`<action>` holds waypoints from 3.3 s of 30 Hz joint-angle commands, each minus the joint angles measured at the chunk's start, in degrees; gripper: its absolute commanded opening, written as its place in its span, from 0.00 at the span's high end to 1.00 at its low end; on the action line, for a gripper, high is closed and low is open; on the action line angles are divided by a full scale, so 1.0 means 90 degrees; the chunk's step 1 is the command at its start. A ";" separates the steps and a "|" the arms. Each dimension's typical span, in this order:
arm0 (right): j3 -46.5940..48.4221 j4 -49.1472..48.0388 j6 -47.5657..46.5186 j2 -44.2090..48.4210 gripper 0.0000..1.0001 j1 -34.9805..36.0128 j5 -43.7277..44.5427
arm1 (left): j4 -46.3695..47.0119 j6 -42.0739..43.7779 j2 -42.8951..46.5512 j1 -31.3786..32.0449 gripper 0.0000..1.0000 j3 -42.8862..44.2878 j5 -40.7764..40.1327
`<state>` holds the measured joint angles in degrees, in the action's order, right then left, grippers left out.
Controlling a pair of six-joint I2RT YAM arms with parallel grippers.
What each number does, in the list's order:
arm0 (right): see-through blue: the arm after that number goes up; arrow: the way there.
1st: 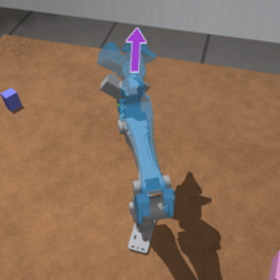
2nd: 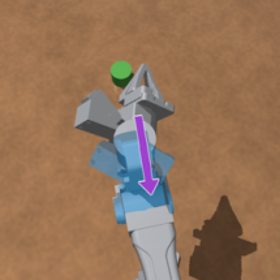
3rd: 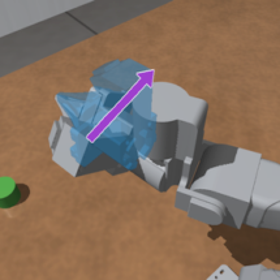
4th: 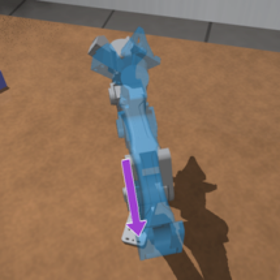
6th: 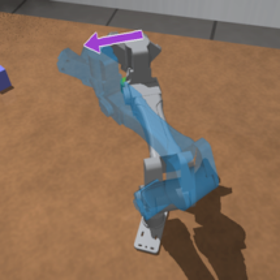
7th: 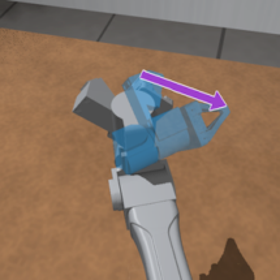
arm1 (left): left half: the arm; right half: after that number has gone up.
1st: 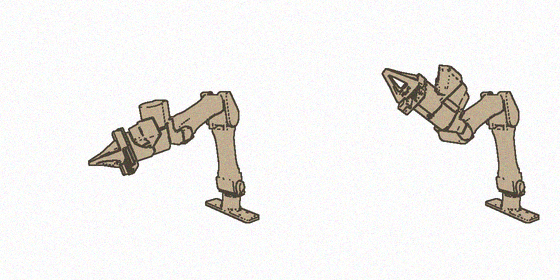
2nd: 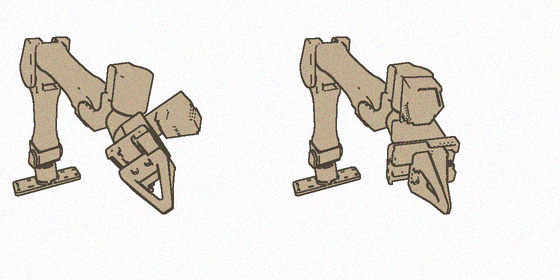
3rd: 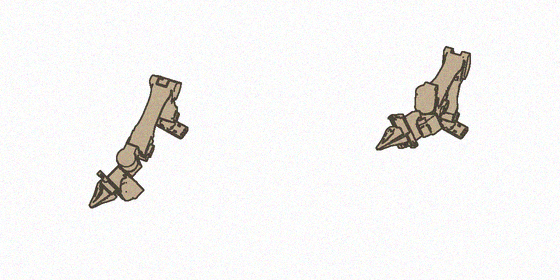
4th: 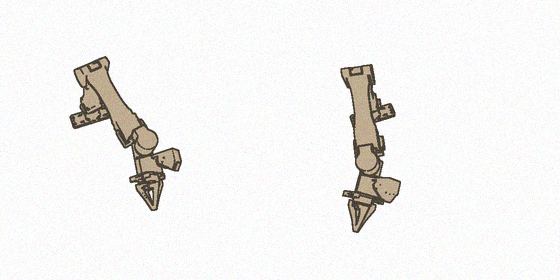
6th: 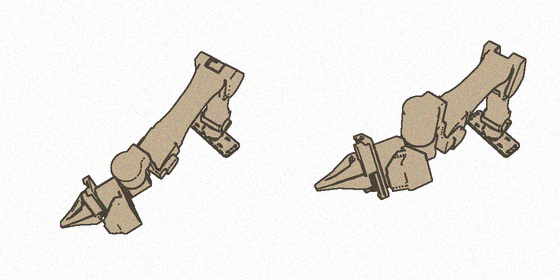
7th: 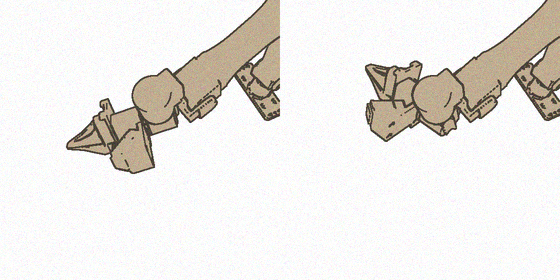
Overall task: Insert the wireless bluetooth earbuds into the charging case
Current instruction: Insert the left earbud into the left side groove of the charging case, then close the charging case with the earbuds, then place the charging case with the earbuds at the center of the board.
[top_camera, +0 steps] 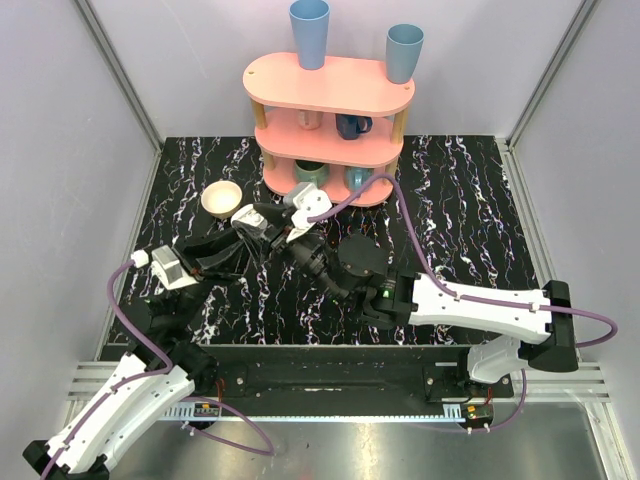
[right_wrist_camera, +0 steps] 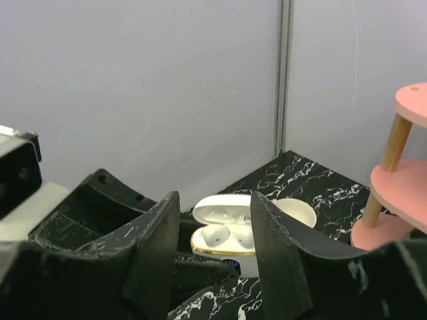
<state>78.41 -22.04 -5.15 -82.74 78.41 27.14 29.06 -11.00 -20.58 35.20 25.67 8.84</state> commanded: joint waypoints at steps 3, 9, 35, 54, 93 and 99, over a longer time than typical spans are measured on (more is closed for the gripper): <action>0.0672 0.0105 -0.0326 0.0248 0.45 -0.0041 -0.0047 | 0.0326 0.0070 0.0167 0.0005 1.00 0.0146 0.0131; 0.1013 0.0991 -0.0239 0.0190 0.44 -0.0089 0.0684 | 0.0072 0.0236 0.0265 0.0005 1.00 0.0165 0.0258; 0.2479 0.4617 0.1851 -0.0523 0.38 -0.1408 -0.0593 | -0.1295 0.0979 -0.0174 0.0005 1.00 0.0927 0.1986; 0.2158 0.4959 0.2154 -0.0280 0.38 -0.1437 -0.1159 | -0.1256 0.0969 -0.0174 0.0005 1.00 0.0888 0.1635; -0.2061 0.5525 0.4595 0.2171 0.32 -0.3205 -0.0359 | -0.0486 -0.3903 -0.3395 -0.0024 1.00 -0.0167 0.1567; -0.2140 0.5428 0.4450 0.2133 0.31 -0.3224 -0.0505 | 0.1329 -0.4919 -0.5055 -0.0005 1.00 -0.0460 0.1223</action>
<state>58.57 28.47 34.26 -64.58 49.82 24.14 22.81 -47.00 -59.29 35.18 22.57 19.86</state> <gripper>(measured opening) 0.685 0.325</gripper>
